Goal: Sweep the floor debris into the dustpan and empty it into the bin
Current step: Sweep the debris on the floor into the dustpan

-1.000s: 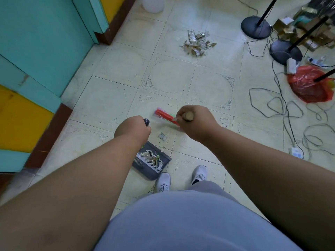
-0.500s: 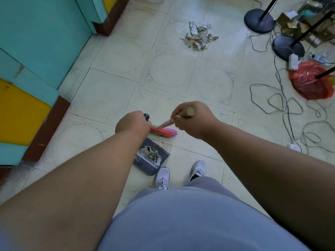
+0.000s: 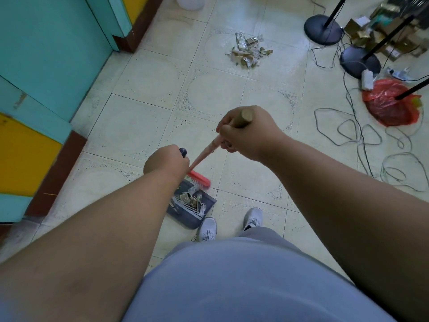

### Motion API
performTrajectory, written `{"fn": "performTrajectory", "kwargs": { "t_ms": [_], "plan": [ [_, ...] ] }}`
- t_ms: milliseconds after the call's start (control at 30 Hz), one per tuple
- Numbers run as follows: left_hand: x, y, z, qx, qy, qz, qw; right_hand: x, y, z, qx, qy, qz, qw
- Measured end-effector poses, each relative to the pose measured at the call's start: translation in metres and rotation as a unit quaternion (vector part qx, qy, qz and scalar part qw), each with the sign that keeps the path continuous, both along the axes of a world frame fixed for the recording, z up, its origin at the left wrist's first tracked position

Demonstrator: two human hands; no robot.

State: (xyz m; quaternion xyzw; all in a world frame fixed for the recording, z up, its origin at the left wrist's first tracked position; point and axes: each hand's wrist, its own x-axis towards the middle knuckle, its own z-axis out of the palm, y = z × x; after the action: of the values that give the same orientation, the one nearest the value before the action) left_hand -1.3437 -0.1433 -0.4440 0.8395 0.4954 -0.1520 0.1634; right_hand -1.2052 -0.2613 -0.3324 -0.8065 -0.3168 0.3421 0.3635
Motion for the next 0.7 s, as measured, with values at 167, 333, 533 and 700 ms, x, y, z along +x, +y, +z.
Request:
{"fn": "performTrajectory", "kwargs": {
  "t_ms": [167,333,533,700],
  "plan": [
    [-0.002,-0.002,0.005,-0.013,0.009,0.003,1.0,-0.007,0.002,-0.018,-0.015,-0.096,0.033,0.995],
    [-0.004,-0.003,0.004,-0.018,0.008,0.006,1.0,-0.015,-0.001,-0.042,-0.051,-0.129,0.086,0.987],
    [-0.01,0.002,0.0,-0.014,0.013,0.015,1.0,-0.025,-0.001,-0.043,-0.051,-0.015,0.033,0.998],
    [-0.014,0.006,0.003,-0.01,0.001,0.017,1.0,-0.031,0.007,-0.03,-0.042,0.048,0.007,0.998]
  ]
}}
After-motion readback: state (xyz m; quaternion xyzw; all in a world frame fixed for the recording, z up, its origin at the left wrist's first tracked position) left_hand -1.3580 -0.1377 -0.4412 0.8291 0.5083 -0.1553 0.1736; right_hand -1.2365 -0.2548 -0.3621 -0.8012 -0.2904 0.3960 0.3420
